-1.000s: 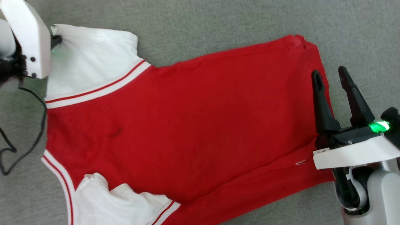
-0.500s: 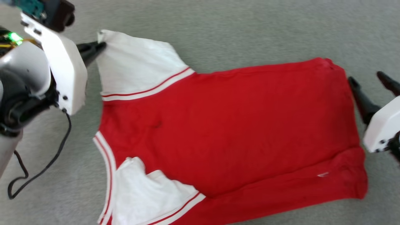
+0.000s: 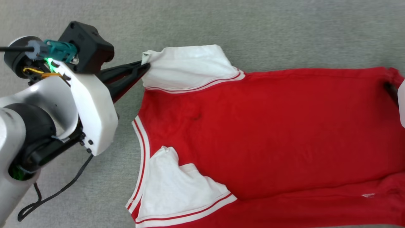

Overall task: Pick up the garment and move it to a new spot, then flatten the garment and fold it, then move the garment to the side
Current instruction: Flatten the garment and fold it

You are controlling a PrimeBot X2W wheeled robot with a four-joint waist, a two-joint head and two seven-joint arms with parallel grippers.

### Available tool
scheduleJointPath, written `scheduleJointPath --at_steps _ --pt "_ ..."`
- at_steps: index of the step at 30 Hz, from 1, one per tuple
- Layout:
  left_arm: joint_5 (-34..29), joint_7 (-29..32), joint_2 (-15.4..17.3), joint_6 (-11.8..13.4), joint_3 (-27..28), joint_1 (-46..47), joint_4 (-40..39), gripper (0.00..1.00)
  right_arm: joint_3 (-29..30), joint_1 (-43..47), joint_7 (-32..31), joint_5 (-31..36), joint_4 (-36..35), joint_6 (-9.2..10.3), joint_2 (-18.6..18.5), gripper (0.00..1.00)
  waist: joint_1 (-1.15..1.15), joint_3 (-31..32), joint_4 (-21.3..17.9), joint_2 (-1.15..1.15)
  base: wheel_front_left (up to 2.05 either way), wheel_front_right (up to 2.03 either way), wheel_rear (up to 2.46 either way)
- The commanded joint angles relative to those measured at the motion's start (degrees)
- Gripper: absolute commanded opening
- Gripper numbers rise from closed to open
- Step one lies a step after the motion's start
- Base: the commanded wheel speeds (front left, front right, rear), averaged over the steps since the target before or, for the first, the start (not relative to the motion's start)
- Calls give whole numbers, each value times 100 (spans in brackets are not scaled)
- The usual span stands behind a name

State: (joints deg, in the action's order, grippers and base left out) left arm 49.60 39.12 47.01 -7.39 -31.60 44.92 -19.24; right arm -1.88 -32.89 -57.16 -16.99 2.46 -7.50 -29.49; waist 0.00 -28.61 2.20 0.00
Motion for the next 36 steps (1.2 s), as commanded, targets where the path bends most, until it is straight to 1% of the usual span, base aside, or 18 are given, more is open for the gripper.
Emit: scheduleJointPath --at_steps 1,5,10,11,12,14,16,19,21,25,31,36 --pt "-45 -72 -32 -6 -15 -43 -72 0 -112 -83 -68 28 113 2 -92 100 0 -131 140 0 0 0 0" --pt "-128 -244 -122 -7 -94 -122 -234 0 -375 -101 -342 -129 588 1 -160 100 0 -251 344 0 0 0 0" --pt "-148 -371 -147 -8 -149 -179 -256 0 -586 86 -394 -244 898 0 -143 100 0 -311 446 0 0 0 0" --pt "-148 -401 -150 -8 -163 -197 -239 0 -648 141 -390 -267 956 -6 -152 38 0 -316 461 0 0 0 0" --pt "-148 -428 -151 -8 -174 -207 -216 0 -692 180 -358 -289 997 -6 -170 0 0 -317 475 0 0 0 0" --pt "-162 -499 -144 -9 -192 -223 -157 0 -642 204 -218 -320 1036 -5 -170 0 0 -287 486 0 0 0 0" --pt "-148 -581 -143 -9 -200 -272 -65 0 -433 134 3 -358 1041 3 -121 0 0 -201 469 0 0 0 0" --pt "-154 -762 -162 8 -192 -425 118 0 -126 98 429 -373 1007 2 92 0 0 52 430 0 0 0 0" --pt "-125 -883 -160 57 -176 -590 217 0 12 189 686 -417 927 -6 226 0 0 250 381 0 0 0 0" --pt "-36 -1107 -79 192 -98 -983 329 0 276 465 1077 -459 612 3 326 0 0 654 299 0 0 0 0" --pt "54 -1307 115 403 -141 -1723 342 0 527 1245 1384 -646 -17 3 490 0 0 1212 239 0 0 0 0" --pt "293 -1470 239 621 -180 -2515 204 0 758 2021 1336 -1019 -532 2 725 0 0 1503 212 0 0 0 0"
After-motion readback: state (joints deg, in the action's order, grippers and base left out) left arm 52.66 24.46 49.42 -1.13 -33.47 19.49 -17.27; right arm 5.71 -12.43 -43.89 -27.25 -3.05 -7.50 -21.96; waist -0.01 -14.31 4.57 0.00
